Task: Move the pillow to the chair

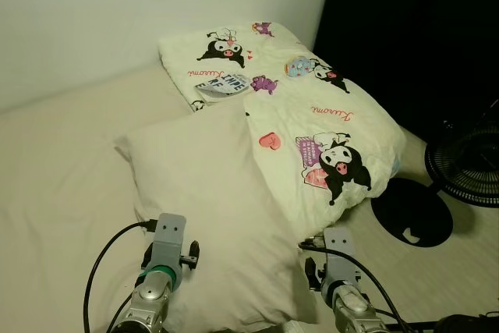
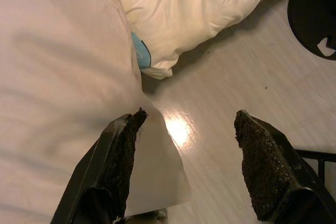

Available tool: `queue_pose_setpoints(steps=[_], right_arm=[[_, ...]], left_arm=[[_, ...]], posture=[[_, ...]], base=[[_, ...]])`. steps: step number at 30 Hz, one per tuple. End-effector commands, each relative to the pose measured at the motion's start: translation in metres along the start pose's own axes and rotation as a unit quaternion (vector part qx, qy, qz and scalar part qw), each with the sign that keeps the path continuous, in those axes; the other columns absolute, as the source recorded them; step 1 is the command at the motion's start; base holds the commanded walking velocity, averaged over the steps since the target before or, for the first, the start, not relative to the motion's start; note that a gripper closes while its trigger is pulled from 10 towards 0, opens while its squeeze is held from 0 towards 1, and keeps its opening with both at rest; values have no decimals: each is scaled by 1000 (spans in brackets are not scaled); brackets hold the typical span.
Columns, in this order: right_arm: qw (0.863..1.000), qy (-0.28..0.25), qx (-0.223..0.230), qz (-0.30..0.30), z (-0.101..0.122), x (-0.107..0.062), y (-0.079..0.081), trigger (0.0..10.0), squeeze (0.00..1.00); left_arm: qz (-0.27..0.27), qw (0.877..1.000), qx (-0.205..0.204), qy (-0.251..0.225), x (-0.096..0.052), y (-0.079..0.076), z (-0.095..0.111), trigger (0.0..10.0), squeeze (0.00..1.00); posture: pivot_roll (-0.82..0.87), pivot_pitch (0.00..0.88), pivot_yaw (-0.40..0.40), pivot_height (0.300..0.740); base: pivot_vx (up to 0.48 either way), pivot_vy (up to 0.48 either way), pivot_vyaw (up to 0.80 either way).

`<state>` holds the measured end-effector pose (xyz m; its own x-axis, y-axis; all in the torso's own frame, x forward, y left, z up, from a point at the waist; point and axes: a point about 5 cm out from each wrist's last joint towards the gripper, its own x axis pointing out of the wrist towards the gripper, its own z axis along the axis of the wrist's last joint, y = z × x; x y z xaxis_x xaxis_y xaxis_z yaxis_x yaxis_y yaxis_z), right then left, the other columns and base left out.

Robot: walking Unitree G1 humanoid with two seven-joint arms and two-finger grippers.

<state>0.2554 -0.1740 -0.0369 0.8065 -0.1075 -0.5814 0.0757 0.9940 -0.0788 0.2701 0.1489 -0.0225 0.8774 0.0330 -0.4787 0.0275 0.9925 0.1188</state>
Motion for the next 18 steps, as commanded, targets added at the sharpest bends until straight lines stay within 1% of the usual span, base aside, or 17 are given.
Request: queue_pose_setpoints(steps=[1, 2, 3, 4, 5, 7, 8, 9, 11, 12, 15, 16, 18], right_arm=[[1000, 15, 6, -5, -5, -1, -1, 10000, 0], [1000, 11, 8, -6, -3, 0, -2, 10000, 0], [1000, 11, 8, -6, -3, 0, -2, 10000, 0], [1000, 8, 9, -5, 0, 1, 0, 10000, 0], [1000, 8, 9, -5, 0, 1, 0, 10000, 0], [1000, 8, 5, 4, 2, 1, 6, 10000, 0], [1000, 8, 5, 4, 2, 1, 6, 10000, 0], [1000, 6, 4, 10, 3, 2, 10, 10000, 0], [1000, 6, 4, 10, 3, 2, 10, 10000, 0], [1000, -2, 1, 24, 5, 1, 17, 10000, 0], [999, -8, -4, 37, 4, 0, 21, 10000, 0], [999, -8, -4, 37, 4, 0, 21, 10000, 0], [999, -5, -9, 41, -3, -3, 19, 10000, 0]], left_arm=[[9, 1000, 0, 16, 0, 5, -5, 10000, 0], [15, 1000, -4, 16, 0, 8, -5, 10000, 0], [15, 1000, -4, 16, 0, 8, -5, 10000, 0], [23, 1000, -13, 17, -1, 13, -6, 10000, 0], [23, 1000, -13, 17, -1, 13, -6, 10000, 0], [31, 999, -12, 23, -4, 19, -13, 10000, 0], [31, 999, -12, 23, -4, 19, -13, 10000, 0], [34, 999, -10, 24, -5, 21, -16, 10000, 0], [34, 999, -10, 24, -5, 21, -16, 10000, 0], [31, 999, -14, 22, -8, 24, -20, 10000, 0], [25, 999, -27, 21, -12, 23, -25, 10000, 0], [25, 999, -27, 21, -12, 23, -25, 10000, 0], [23, 999, -36, 18, -16, 20, -31, 10000, 0]], posture=[[31, 14, 64, 740], [40, 12, 51, 740], [40, 12, 51, 740], [61, 0, 38, 740], [61, 0, 38, 740], [70, 0, 46, 740], [70, 0, 46, 740], [93, 0, 42, 740], [93, 0, 42, 740], [111, 32, 40, 740], [114, 35, 34, 740], [114, 35, 34, 740], [113, 27, 22, 740]], base=[[0, 0, 0], [0, 0, 0], [0, 0, 0], [0, 0, 0], [0, 0, 0], [0, 0, 0], [0, 0, 0], [0, 0, 0], [0, 0, 0], [0, 0, 0], [0, 0, 0], [0, 0, 0], [0, 0, 0]])
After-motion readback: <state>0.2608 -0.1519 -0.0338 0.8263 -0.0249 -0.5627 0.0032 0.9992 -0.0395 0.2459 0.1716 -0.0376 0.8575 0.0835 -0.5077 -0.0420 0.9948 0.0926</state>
